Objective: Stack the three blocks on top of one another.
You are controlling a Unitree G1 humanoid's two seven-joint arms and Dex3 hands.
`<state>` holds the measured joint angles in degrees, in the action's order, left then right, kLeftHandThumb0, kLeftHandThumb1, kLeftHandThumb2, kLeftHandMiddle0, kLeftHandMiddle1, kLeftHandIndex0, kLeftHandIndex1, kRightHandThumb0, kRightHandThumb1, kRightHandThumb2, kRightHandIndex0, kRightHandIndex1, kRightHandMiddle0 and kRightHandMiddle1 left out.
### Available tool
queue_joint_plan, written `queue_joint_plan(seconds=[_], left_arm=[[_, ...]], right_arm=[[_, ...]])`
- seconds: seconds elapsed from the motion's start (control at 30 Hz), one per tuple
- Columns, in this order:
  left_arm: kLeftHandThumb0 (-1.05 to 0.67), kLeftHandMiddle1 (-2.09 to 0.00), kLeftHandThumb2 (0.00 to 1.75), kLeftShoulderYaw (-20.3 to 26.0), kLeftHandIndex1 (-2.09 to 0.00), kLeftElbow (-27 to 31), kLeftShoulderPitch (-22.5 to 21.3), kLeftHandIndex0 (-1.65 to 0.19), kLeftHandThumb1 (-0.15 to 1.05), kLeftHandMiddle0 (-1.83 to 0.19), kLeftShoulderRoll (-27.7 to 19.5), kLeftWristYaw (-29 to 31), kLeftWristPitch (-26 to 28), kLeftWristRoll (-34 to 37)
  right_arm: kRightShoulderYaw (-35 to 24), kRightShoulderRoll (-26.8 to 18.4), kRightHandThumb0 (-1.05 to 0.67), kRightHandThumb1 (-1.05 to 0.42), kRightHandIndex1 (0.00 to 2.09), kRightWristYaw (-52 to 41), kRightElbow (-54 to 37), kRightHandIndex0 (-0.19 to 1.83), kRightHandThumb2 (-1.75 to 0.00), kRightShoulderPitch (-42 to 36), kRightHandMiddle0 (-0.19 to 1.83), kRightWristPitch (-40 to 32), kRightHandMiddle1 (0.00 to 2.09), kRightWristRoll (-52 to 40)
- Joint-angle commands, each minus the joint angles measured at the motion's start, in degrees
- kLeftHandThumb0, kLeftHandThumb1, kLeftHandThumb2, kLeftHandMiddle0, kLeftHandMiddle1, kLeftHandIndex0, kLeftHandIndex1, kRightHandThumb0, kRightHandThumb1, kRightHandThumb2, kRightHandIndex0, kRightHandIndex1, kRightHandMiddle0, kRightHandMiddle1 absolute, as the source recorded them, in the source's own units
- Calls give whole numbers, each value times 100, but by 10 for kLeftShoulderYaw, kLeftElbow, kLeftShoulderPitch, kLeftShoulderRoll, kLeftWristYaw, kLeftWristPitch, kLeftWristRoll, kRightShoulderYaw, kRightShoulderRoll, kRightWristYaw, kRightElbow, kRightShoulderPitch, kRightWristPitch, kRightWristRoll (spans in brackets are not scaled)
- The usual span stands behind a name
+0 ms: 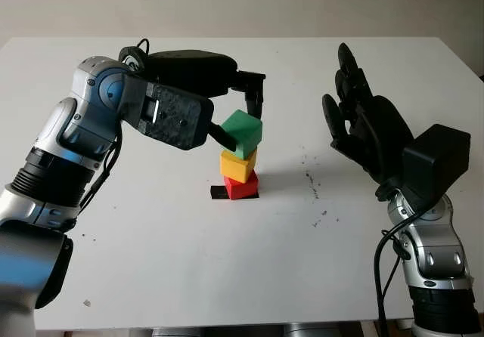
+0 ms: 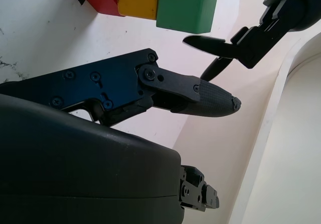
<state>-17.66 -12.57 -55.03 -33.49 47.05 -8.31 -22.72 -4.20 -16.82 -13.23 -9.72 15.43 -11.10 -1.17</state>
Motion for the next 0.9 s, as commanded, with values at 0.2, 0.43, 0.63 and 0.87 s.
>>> queue_joint_plan(seconds=[0.2,0.43,0.63,0.87], left_arm=[[-67,-5,5,2,-24,36,11,-17,96,2,2,26,40,15],[-67,-4,5,3,-9,60,12,-9,94,9,-2,48,64,29],[-73,0,5,15,-1,76,16,15,92,18,-12,55,89,37],[-94,0,51,124,0,76,62,19,104,19,5,-31,151,124]], right_arm=[[1,1,-62,-105,0,0,-8,-19,-64,2,-19,5,5,0],[2,-2,-61,-105,0,1,-5,-19,-64,1,-18,14,5,8],[2,0,-62,-105,0,4,-2,-19,-63,0,-18,15,6,12],[5,11,-64,-105,0,7,0,-19,-63,-5,-19,17,4,5]])
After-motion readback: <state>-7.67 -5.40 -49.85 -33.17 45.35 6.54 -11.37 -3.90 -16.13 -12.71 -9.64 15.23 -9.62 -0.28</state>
